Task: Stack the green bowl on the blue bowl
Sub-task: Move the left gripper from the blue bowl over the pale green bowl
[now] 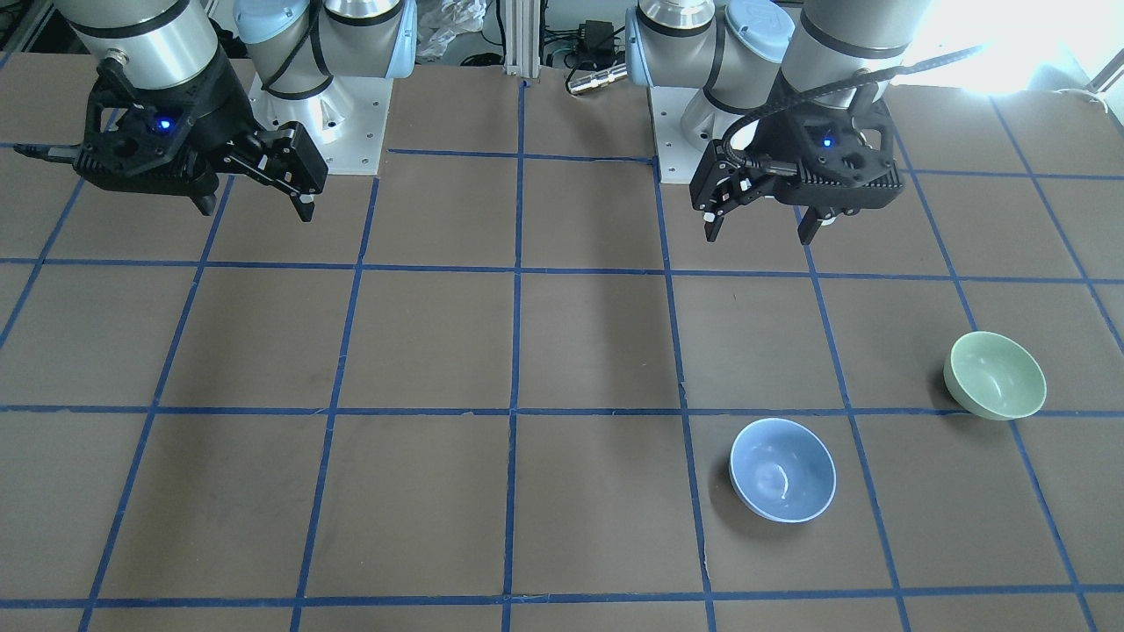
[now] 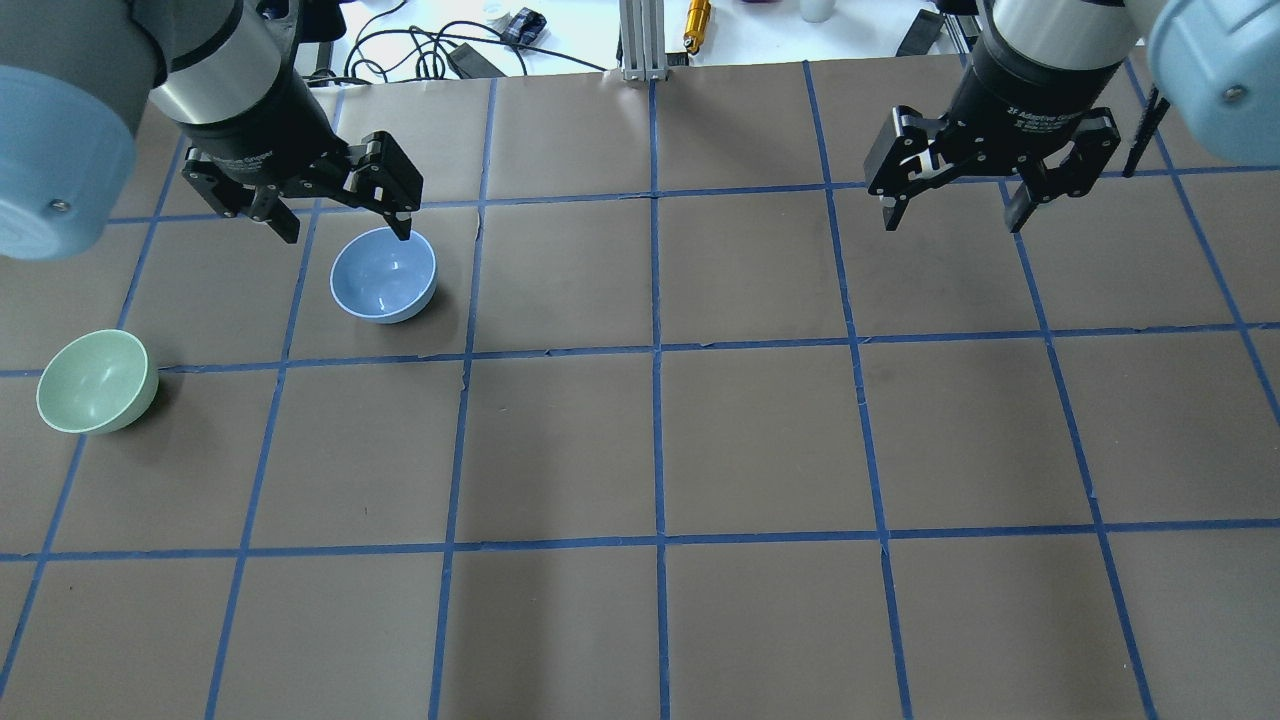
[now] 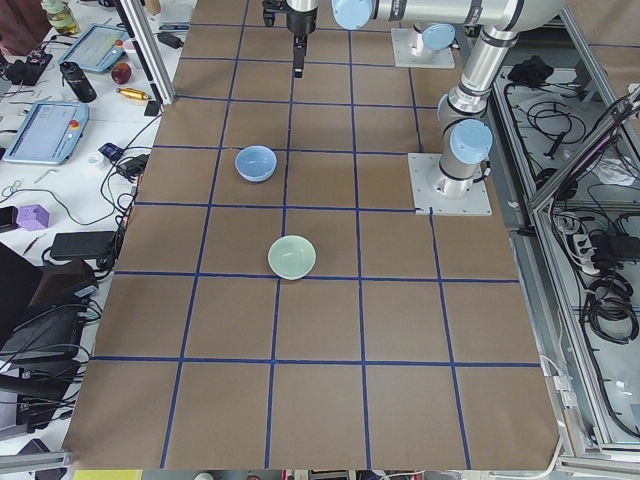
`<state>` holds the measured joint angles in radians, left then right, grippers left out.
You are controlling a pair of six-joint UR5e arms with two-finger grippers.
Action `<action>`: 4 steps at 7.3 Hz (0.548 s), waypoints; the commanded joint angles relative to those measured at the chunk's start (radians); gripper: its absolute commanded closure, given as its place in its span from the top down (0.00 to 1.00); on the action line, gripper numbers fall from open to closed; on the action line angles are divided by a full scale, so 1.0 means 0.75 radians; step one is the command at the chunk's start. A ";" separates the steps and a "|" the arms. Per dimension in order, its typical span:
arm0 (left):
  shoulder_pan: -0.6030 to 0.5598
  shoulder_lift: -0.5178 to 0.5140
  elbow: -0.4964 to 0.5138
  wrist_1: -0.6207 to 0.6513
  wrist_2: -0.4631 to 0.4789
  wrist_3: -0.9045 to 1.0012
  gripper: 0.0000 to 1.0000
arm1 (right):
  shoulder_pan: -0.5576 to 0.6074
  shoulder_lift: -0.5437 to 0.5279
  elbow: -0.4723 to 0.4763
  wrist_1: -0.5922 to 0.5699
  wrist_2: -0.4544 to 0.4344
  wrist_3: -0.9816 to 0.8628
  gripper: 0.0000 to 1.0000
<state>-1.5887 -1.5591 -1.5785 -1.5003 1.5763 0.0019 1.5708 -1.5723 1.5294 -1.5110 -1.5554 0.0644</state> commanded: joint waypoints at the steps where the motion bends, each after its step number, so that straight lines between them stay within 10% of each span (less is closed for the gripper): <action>1: 0.001 0.001 0.000 -0.002 0.003 0.002 1.00 | 0.000 0.000 0.000 -0.002 0.000 0.000 1.00; 4: 0.079 -0.001 -0.008 -0.012 -0.001 0.028 1.00 | 0.000 0.000 0.000 0.000 0.000 0.000 1.00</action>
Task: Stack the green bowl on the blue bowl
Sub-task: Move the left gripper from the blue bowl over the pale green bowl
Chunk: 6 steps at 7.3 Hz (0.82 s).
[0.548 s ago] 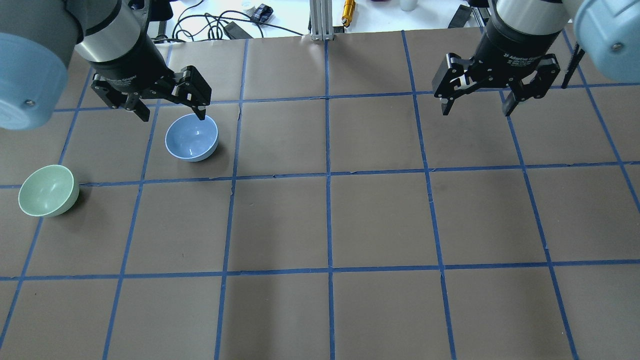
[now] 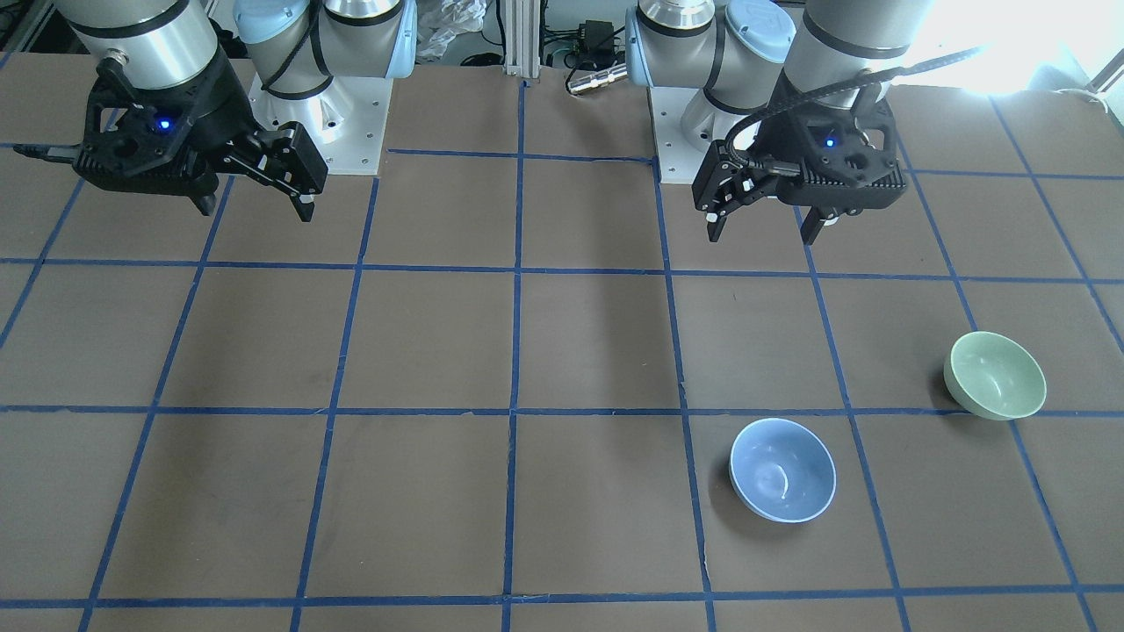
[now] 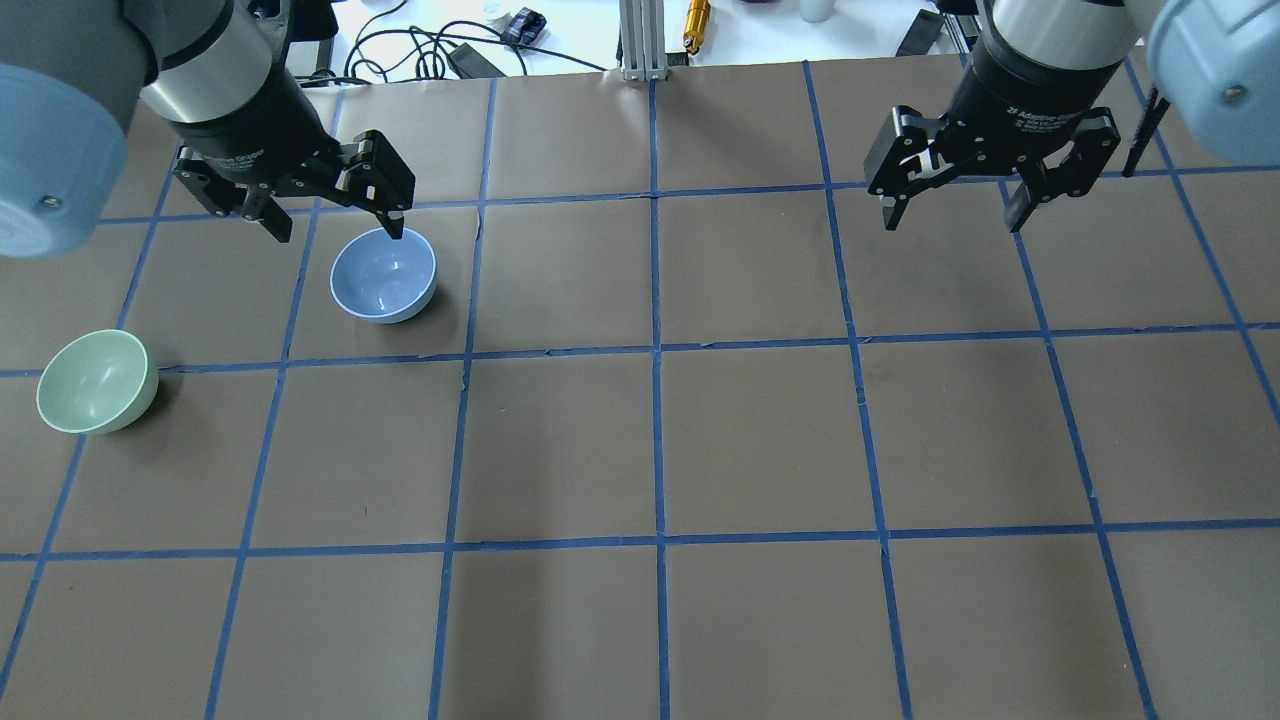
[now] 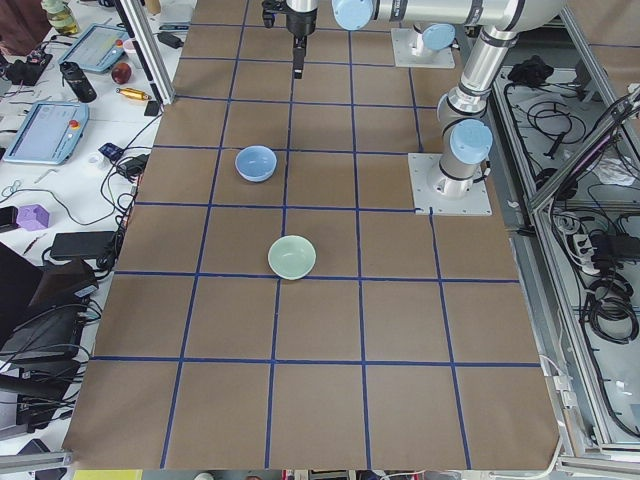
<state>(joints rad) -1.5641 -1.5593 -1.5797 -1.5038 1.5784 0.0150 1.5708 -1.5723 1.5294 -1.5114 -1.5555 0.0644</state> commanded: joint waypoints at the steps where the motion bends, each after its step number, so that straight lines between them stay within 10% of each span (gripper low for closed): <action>1: 0.089 -0.003 -0.007 -0.010 -0.004 0.080 1.00 | 0.000 0.000 0.000 -0.001 0.000 0.000 1.00; 6: 0.520 -0.089 -0.051 -0.008 -0.014 0.521 1.00 | 0.000 0.000 0.000 0.001 0.000 0.000 1.00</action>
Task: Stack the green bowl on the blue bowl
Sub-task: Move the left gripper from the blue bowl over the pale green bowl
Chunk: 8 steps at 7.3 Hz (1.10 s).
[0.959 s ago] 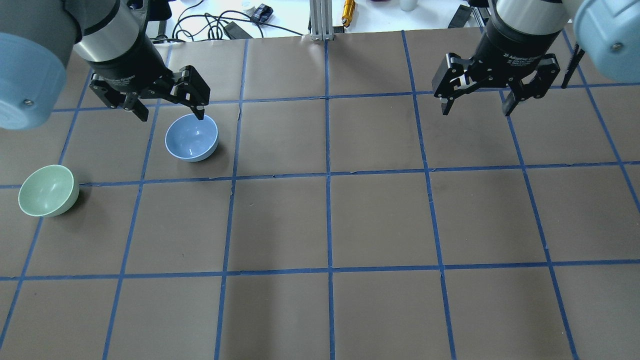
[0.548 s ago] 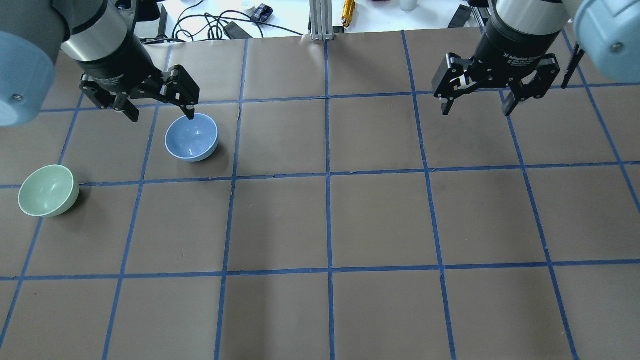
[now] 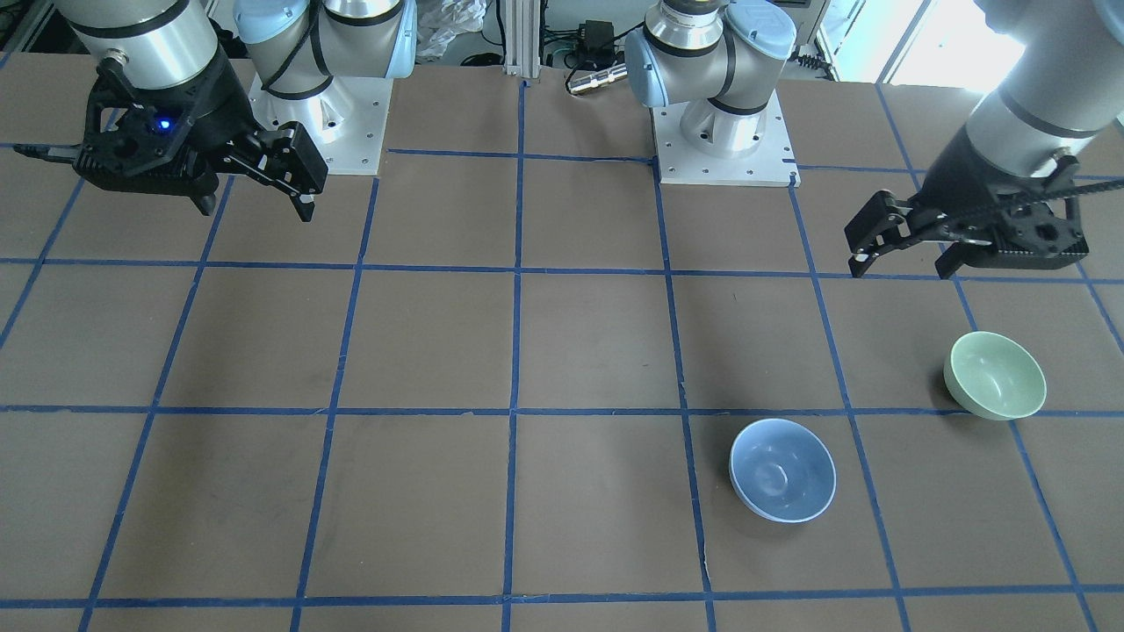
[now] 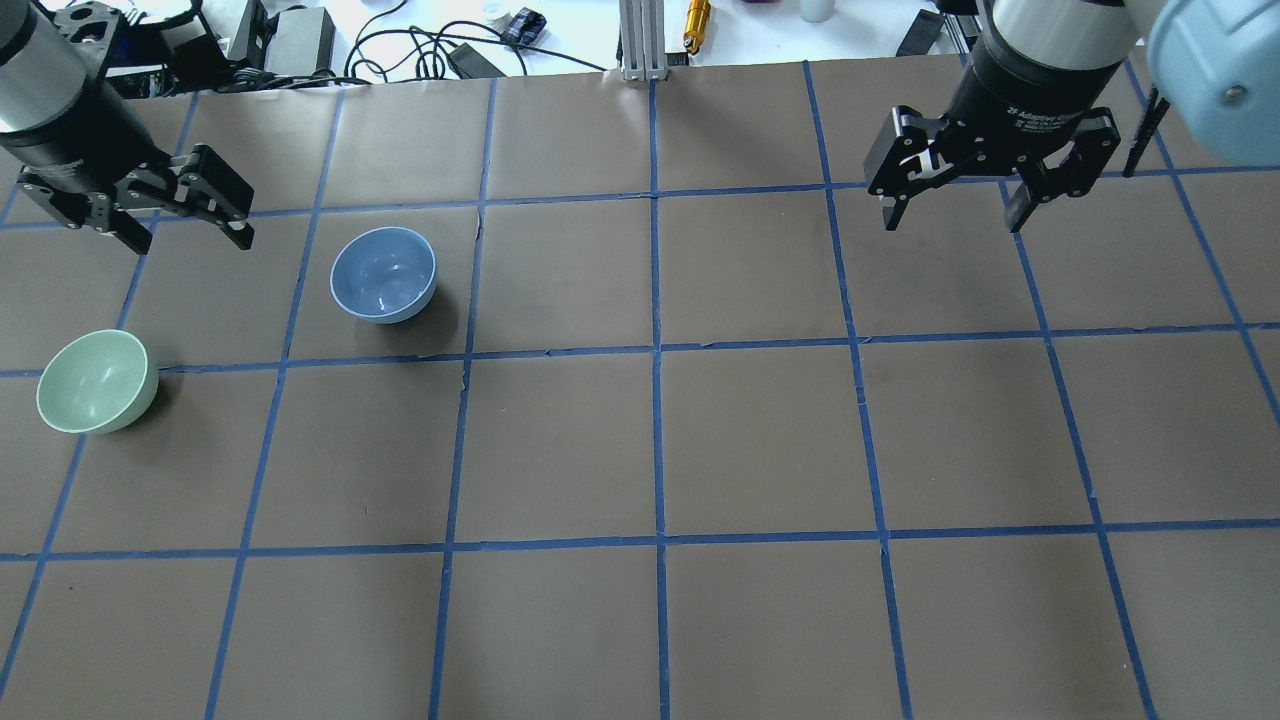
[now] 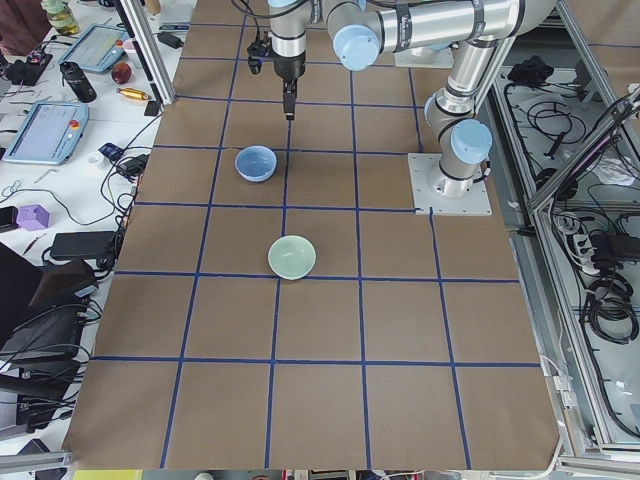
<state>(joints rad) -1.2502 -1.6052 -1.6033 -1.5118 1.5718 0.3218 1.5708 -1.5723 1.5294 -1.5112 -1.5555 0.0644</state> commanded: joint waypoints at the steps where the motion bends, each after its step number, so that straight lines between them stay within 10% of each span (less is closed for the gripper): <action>1: 0.212 -0.056 -0.046 0.019 -0.012 0.251 1.00 | 0.000 0.000 0.000 0.000 0.000 0.000 1.00; 8: 0.619 -0.463 -0.065 0.553 -0.018 0.884 1.00 | 0.000 0.000 0.000 0.000 0.000 0.000 1.00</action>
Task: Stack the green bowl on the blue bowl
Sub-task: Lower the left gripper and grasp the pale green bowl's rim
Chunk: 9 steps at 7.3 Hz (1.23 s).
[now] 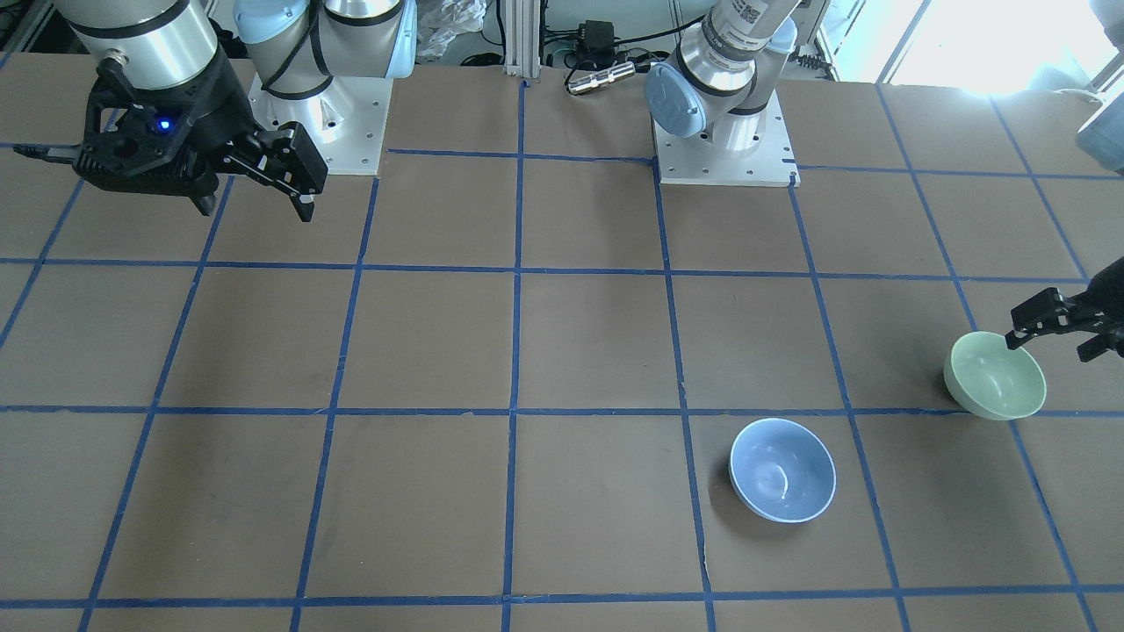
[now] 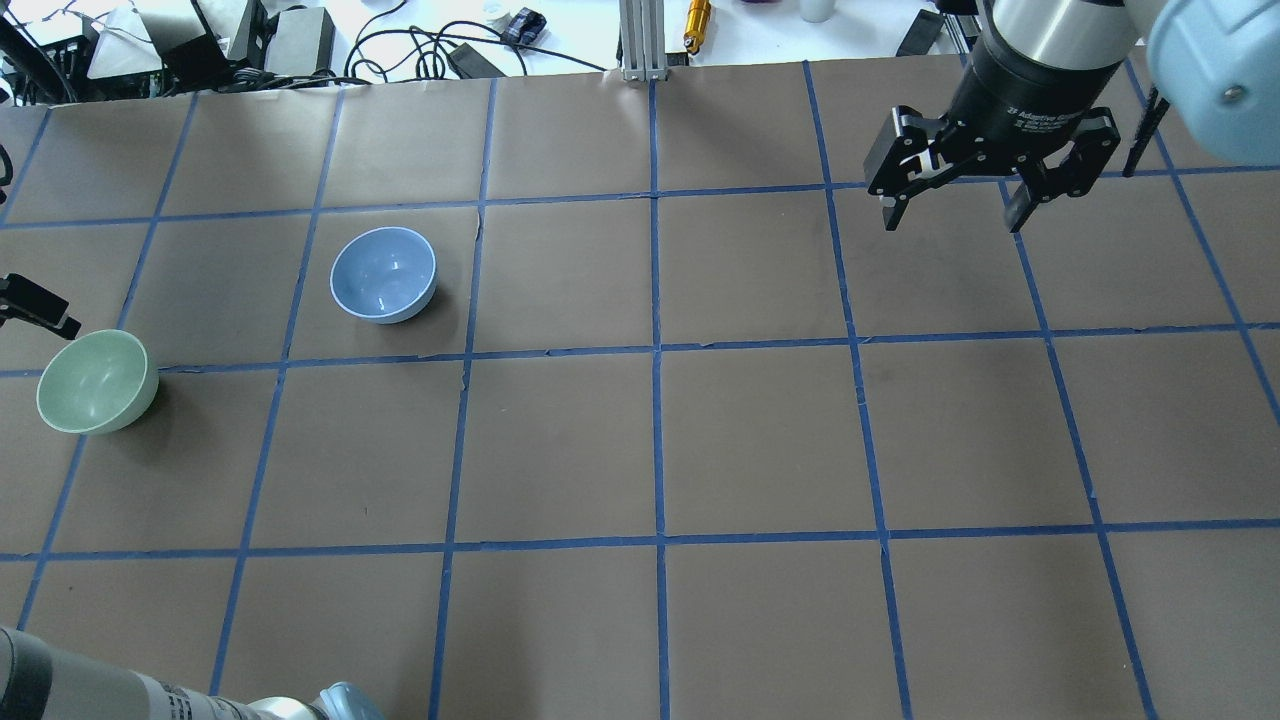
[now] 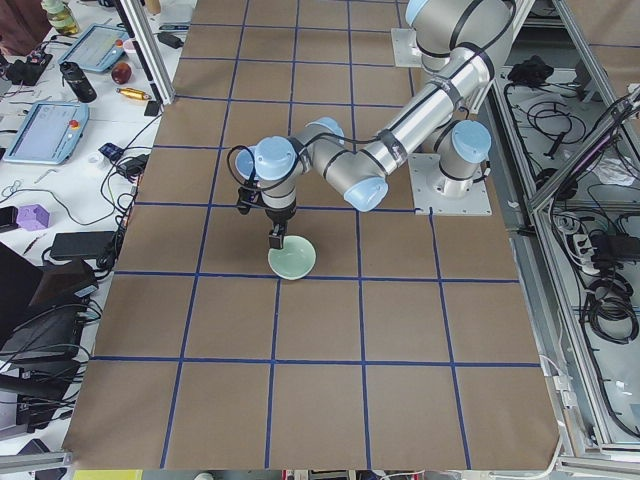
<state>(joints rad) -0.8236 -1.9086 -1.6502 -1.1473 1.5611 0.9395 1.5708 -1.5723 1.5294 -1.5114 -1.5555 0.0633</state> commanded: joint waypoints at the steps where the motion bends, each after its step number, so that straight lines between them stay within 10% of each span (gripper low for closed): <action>1: 0.073 -0.103 -0.001 0.163 -0.012 0.127 1.00 | 0.000 0.000 0.000 0.001 0.000 0.002 1.00; 5: 0.110 -0.218 -0.009 0.219 -0.040 0.155 1.00 | 0.000 0.000 0.000 -0.001 0.000 0.002 1.00; 6: 0.110 -0.233 -0.013 0.219 -0.038 0.148 0.90 | 0.000 0.000 0.000 0.001 0.000 0.002 1.00; 7: 0.114 -0.241 -0.013 0.219 -0.022 0.154 0.43 | 0.000 0.000 0.000 0.001 0.000 0.002 1.00; 9: 0.116 -0.241 -0.017 0.205 -0.012 0.140 0.20 | 0.000 0.000 0.000 0.001 0.000 0.002 1.00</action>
<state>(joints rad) -0.7373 -2.0878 -1.6617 -0.9871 1.5482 1.0519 1.5708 -1.5723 1.5294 -1.5110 -1.5555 0.0644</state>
